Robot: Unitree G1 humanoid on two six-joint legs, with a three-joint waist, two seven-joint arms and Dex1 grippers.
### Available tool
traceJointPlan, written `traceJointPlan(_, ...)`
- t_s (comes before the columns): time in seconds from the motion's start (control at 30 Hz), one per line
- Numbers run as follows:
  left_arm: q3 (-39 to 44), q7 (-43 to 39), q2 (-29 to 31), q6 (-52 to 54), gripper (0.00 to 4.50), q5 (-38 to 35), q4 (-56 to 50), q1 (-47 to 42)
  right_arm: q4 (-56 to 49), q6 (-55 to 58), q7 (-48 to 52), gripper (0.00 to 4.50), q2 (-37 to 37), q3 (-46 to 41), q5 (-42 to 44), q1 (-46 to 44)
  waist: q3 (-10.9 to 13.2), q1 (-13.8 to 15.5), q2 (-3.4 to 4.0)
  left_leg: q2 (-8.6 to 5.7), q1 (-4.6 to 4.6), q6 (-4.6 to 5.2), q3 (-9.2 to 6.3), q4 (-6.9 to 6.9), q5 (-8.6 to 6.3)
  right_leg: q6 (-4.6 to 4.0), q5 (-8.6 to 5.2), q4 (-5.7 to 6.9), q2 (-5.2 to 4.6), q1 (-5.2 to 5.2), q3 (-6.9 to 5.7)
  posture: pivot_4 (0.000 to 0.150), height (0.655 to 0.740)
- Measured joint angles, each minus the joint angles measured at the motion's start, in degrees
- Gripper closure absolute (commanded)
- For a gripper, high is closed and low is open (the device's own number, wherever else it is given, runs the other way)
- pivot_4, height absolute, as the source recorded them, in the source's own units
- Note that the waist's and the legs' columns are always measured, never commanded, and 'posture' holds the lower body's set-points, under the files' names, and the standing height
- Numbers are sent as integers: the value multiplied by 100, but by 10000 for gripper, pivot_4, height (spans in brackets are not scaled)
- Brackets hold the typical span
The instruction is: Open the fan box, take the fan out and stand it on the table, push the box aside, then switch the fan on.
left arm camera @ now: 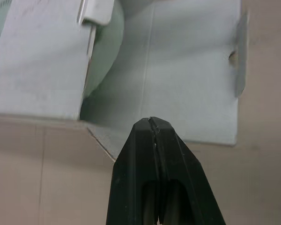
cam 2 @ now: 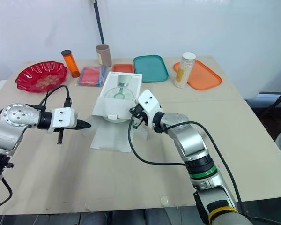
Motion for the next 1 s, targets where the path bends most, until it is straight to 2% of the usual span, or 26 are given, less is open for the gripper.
traceJointPlan(0.23, -16, 395, -68, -358, 45000, 389, 684, -128, 11, -92, 20, 44441, 30, 27, -37, 1, 1, -9, 0, 0, -1, 0, 0, -3, 0, -1, -2, 0, -1, -2, -1, 1500, 7400)
traceJointPlan(0.7, -11, 1853, -1155, -711, 45000, 670, 1889, -189, 10, -112, 114, 44441, 21, 35, -102, 7, 1, -12, -2, -1, -1, 0, -2, -1, 0, -1, -1, 2, -3, -1, -2, 1500, 7400)
traceJointPlan(0.87, 336, 2133, -1531, -580, 45000, 270, 1957, -192, -17, -84, 147, 44441, 8, 35, -113, 16, 1, -12, -2, -2, -1, 0, -2, 0, 0, -1, -1, 3, -5, -1, -3, 1500, 7400)
traceJointPlan(1.0, 490, 2150, -1585, -589, 45000, 93, 1914, -134, -39, -60, 152, 44441, 9, 42, -115, 19, 0, -12, -2, -1, 0, 0, -2, -1, 0, -1, -1, 3, -4, -1, -2, 1500, 7400)
